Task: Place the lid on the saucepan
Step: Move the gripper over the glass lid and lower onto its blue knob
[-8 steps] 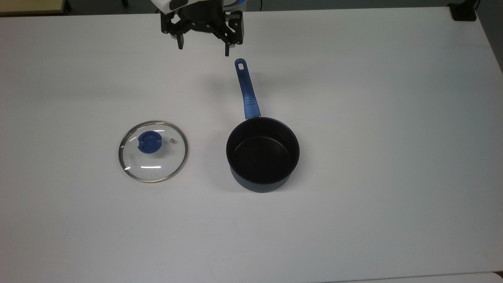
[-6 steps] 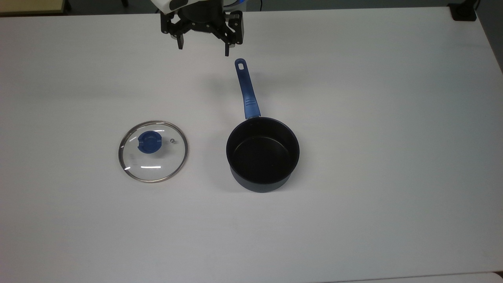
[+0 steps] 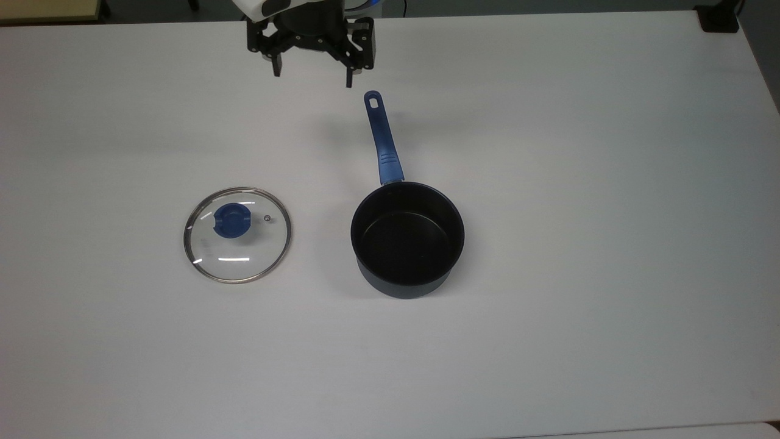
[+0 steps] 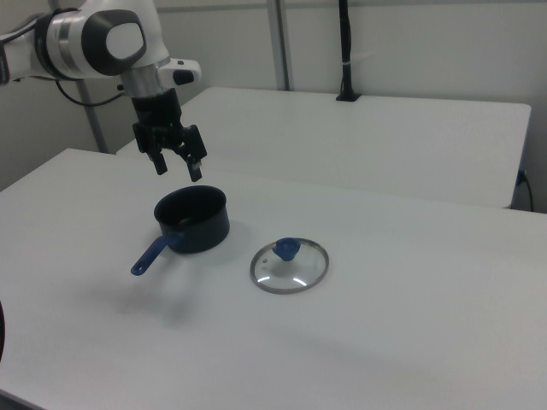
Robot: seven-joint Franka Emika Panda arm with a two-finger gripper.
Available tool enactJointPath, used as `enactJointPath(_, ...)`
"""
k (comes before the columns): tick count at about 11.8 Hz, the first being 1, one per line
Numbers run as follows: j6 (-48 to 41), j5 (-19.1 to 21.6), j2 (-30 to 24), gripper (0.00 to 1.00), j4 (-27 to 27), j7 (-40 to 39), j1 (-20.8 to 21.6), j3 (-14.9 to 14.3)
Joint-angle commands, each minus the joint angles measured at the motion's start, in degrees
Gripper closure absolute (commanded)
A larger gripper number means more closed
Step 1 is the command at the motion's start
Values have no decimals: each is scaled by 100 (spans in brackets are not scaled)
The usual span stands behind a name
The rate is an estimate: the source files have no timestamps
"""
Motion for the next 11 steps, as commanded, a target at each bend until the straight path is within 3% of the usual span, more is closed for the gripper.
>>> enactJointPath(1,435,-121,159,0,-111,-793,-265,-39)
enactJointPath(3,768,-42,414,0,-110,-1498,-616,-39)
enactJointPath(6,1375,-25,1107,0,91,-1622,-1021,-39)
enactJointPath(11,2280,-77,2031,0,214,-1878,-1110,-39)
